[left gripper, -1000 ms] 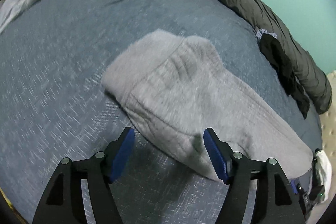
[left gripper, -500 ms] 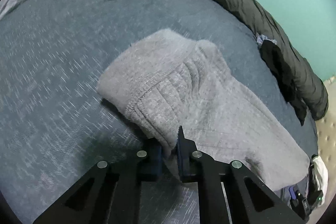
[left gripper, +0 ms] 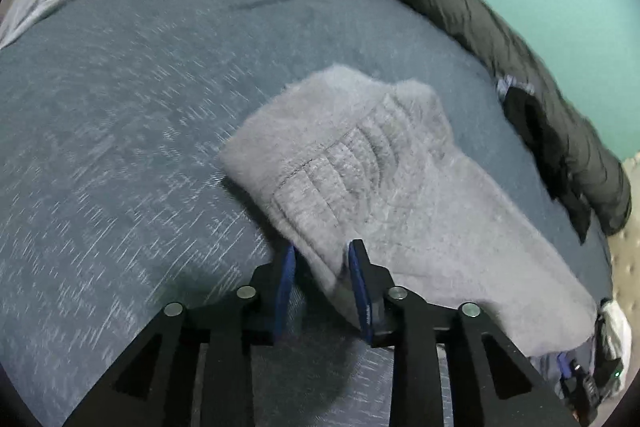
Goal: Fold clothes
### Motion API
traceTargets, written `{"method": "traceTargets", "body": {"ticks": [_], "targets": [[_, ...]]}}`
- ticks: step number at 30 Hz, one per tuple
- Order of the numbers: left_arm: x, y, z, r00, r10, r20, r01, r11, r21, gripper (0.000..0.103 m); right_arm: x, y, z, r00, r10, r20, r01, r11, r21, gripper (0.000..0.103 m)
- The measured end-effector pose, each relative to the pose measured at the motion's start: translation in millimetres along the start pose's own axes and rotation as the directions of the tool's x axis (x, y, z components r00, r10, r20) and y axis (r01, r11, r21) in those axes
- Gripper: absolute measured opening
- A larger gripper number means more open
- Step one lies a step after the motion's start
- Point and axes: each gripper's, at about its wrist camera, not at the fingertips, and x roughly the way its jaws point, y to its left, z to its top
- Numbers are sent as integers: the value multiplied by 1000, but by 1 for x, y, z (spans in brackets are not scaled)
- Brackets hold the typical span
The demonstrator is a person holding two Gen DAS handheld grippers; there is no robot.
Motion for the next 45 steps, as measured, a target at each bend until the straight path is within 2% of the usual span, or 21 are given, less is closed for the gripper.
{"method": "traceTargets", "body": {"ticks": [1, 5, 12, 18, 21, 23, 24, 28, 33, 39, 42, 45], "targets": [[-8, -1, -5, 1000, -1, 21, 1, 1000, -1, 42, 2, 5, -2, 1000, 7, -7, -7, 1000, -12, 35], [-22, -12, -33, 998, -9, 70, 9, 1000, -5, 43, 10, 33, -11, 998, 46, -44, -50, 994, -95, 35], [-19, -39, -87, 995, -40, 91, 43, 999, -28, 43, 30, 86, -40, 981, 98, -170, -140, 956, -259, 35], [-15, -46, -118, 996, -15, 89, 13, 1000, 28, 43, 48, 108, -64, 973, 43, -227, -118, 937, -330, 35], [-12, -48, -123, 997, -23, 69, 20, 998, 53, 43, 57, 119, -79, 966, 27, -256, -120, 928, -354, 36], [-11, -46, -123, 998, -24, 65, 20, 998, 54, 48, 62, 130, -88, 962, 17, -272, -122, 919, -375, 47], [-11, -45, -123, 998, -26, 64, 22, 998, 51, 54, 65, 137, -92, 960, 13, -279, -126, 912, -391, 48], [-11, -41, -121, 998, -32, 61, 29, 999, 39, 55, 78, 161, -100, 957, -7, -289, -124, 894, -430, 48], [-17, -33, -118, 996, -38, 82, 37, 999, 11, 58, 107, 178, -98, 948, -7, -320, -134, 899, -417, 48], [-17, -27, -116, 995, -61, 78, 62, 998, -11, 58, 140, 187, -95, 951, -85, -297, -59, 894, -445, 48], [-17, -27, -113, 995, -64, 81, 66, 998, -18, 58, 146, 191, -92, 956, -91, -278, -47, 891, -452, 42], [-16, -27, -113, 994, -65, 83, 67, 998, -19, 58, 147, 195, -89, 961, -88, -262, -45, 886, -461, 21]]}}
